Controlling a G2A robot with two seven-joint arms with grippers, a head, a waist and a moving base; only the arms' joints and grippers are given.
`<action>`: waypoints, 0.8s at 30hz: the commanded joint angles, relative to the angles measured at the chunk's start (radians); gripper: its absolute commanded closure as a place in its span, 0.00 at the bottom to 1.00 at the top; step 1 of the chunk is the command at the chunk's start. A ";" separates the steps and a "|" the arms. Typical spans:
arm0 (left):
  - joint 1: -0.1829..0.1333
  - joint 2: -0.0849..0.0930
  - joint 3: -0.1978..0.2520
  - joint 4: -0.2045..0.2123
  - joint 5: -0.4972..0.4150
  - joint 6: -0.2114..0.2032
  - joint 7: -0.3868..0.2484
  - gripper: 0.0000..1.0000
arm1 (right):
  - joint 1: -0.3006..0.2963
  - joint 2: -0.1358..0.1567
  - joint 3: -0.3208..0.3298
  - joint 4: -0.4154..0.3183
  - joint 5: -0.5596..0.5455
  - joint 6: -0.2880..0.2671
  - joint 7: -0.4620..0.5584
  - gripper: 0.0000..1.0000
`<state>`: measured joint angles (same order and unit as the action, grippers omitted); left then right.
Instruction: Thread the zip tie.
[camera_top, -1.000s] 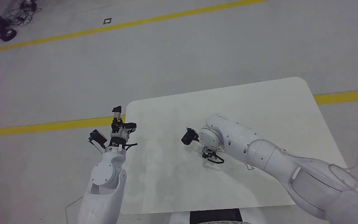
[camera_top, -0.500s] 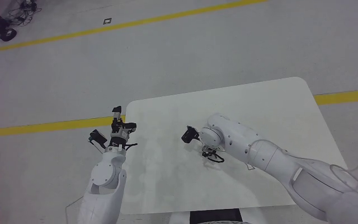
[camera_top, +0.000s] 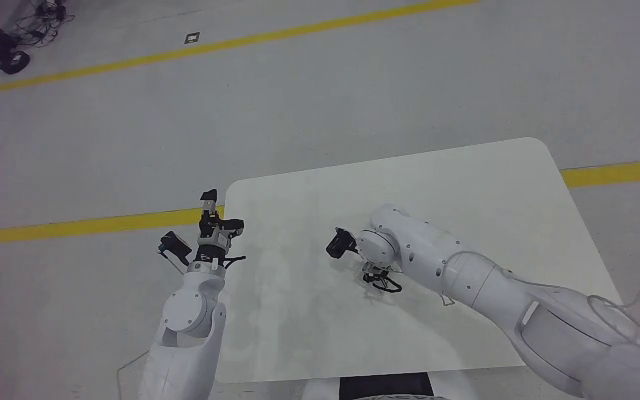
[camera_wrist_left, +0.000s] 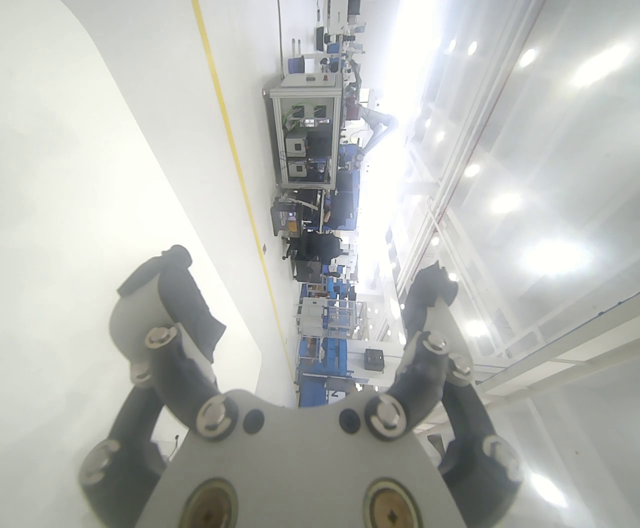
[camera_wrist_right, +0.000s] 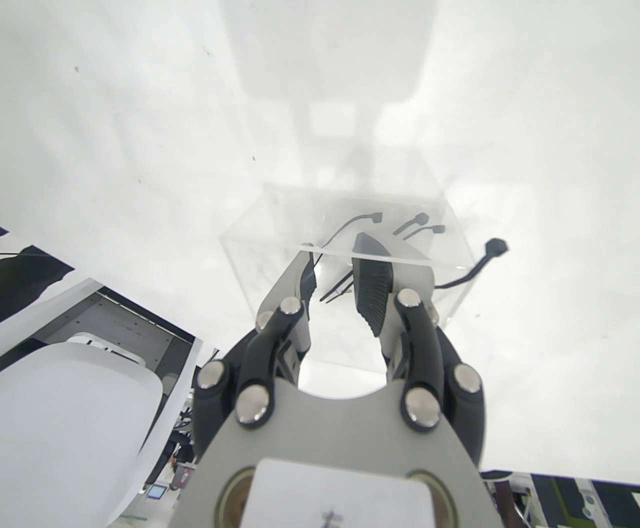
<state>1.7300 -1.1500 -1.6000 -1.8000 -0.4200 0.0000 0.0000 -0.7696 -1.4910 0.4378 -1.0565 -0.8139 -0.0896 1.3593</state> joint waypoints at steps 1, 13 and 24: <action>0.000 0.000 0.000 0.000 0.000 0.000 0.000 0.00 | 0.001 -0.002 0.000 0.005 -0.001 -0.002 -0.001 0.76; 0.000 0.000 0.000 0.000 0.000 0.000 0.000 0.00 | 0.008 -0.002 0.024 0.012 -0.026 -0.001 -0.011 0.73; 0.000 0.000 0.000 0.000 0.000 0.000 0.000 0.00 | -0.004 0.010 0.061 -0.018 -0.040 -0.007 -0.013 0.72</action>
<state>1.7300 -1.1500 -1.6000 -1.8000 -0.4200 0.0000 0.0000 -0.7731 -1.4816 0.4965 -1.0725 -0.8523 -0.0966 1.3459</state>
